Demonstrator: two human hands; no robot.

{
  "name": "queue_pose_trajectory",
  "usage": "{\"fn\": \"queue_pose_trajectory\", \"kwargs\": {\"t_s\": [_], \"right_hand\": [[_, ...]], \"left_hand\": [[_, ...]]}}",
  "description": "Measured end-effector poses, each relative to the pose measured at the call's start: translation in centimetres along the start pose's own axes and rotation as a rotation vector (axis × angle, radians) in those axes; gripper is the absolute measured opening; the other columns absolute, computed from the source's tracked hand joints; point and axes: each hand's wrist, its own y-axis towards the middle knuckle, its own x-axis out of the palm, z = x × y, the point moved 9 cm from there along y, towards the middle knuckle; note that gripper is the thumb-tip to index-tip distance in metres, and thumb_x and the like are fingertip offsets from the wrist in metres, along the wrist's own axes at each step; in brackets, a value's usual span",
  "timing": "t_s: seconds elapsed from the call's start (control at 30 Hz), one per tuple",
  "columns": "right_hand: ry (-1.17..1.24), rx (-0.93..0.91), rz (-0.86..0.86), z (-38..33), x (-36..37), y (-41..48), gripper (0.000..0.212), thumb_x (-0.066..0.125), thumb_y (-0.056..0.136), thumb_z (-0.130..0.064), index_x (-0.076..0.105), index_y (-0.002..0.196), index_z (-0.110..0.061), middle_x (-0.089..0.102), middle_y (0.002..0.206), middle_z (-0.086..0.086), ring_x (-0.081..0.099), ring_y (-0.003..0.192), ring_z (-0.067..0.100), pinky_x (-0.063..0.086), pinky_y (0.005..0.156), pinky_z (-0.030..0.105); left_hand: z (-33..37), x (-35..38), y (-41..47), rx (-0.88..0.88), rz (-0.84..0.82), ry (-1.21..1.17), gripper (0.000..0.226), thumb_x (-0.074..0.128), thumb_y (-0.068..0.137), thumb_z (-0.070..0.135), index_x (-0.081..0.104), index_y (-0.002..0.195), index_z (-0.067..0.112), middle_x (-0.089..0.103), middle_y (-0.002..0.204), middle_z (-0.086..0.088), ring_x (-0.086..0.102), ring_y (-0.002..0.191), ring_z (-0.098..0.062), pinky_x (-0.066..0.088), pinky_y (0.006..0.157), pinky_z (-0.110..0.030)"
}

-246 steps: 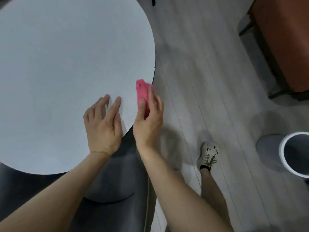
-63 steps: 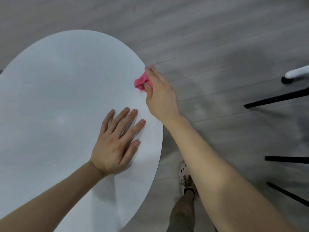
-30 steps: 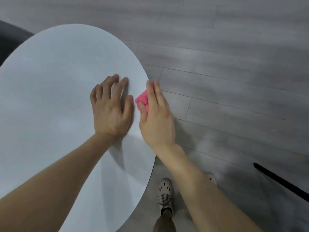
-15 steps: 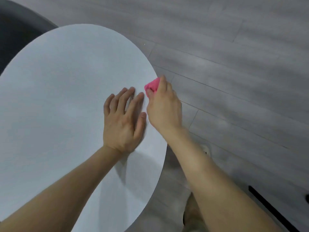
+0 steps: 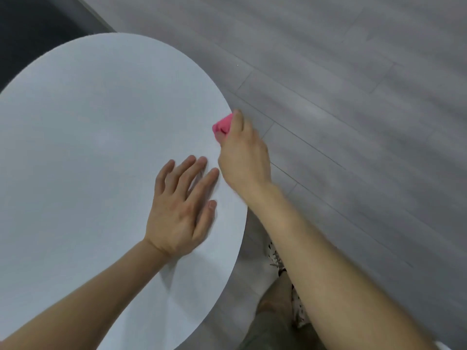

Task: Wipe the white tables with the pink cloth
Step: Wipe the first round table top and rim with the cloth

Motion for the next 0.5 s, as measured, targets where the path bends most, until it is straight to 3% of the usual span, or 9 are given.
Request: {"fn": "queue_pose_trajectory", "kwargs": {"t_s": [0.13,0.2,0.27,0.37,0.43,0.5], "right_hand": [[-0.004,-0.176,-0.125,-2.3,2.1,8.8,0.053,0.051,0.113,-0.028,0.039,0.159,-0.006,0.055,0.149,0.012,0.061,0.124,0.032,0.046,0.092,0.041],[0.052,-0.185,-0.103,-1.7,1.7,6.0,0.060,0.054,0.113,-0.029,0.033,0.164,-0.005,0.044,0.164,0.012,0.056,0.135,0.033,0.049,0.106,0.041],[0.141,-0.186,-0.106,-0.1,0.4,0.7,0.069,0.052,0.113,-0.036,0.026,0.169,-0.007,0.027,0.177,0.008,0.047,0.149,0.026,0.044,0.118,0.033],[0.225,-0.231,-0.192,1.1,-0.5,-3.7,0.074,0.043,0.112,-0.044,0.020,0.171,-0.006,0.011,0.181,0.005,0.037,0.157,0.018,0.040,0.123,0.029],[0.224,-0.225,-0.256,0.4,0.0,-0.2,0.074,0.046,0.112,-0.041,0.017,0.171,-0.006,0.007,0.182,0.005,0.038,0.156,0.022,0.042,0.121,0.033],[0.231,-0.258,-0.343,-1.4,1.9,6.3,0.074,0.052,0.113,-0.030,0.013,0.172,-0.009,0.006,0.182,0.004,0.033,0.158,0.025,0.035,0.122,0.034]], "left_hand": [[0.3,0.0,-0.1,0.005,-0.014,0.014,0.056,0.049,0.106,0.031,0.054,0.157,0.009,0.044,0.168,-0.014,0.038,0.159,-0.036,0.031,0.122,-0.070],[0.2,0.0,-0.2,0.000,-0.021,0.011,0.056,0.052,0.104,0.029,0.054,0.157,0.008,0.044,0.168,-0.015,0.038,0.159,-0.037,0.032,0.121,-0.071],[0.0,0.0,-0.2,0.005,-0.019,0.003,0.056,0.054,0.103,0.028,0.055,0.156,0.008,0.045,0.167,-0.016,0.039,0.158,-0.039,0.033,0.120,-0.072],[-0.1,0.4,0.1,0.014,-0.040,0.025,0.057,0.057,0.101,0.027,0.057,0.154,0.006,0.046,0.166,-0.019,0.041,0.156,-0.042,0.034,0.118,-0.074],[-0.4,0.4,0.2,0.014,-0.071,0.042,0.058,0.058,0.100,0.027,0.058,0.153,0.005,0.046,0.167,-0.019,0.042,0.156,-0.042,0.035,0.117,-0.074],[-0.5,0.0,0.6,0.029,-0.103,0.063,0.056,0.060,0.099,0.028,0.063,0.150,0.006,0.051,0.163,-0.017,0.048,0.152,-0.040,0.037,0.117,-0.069]]}}
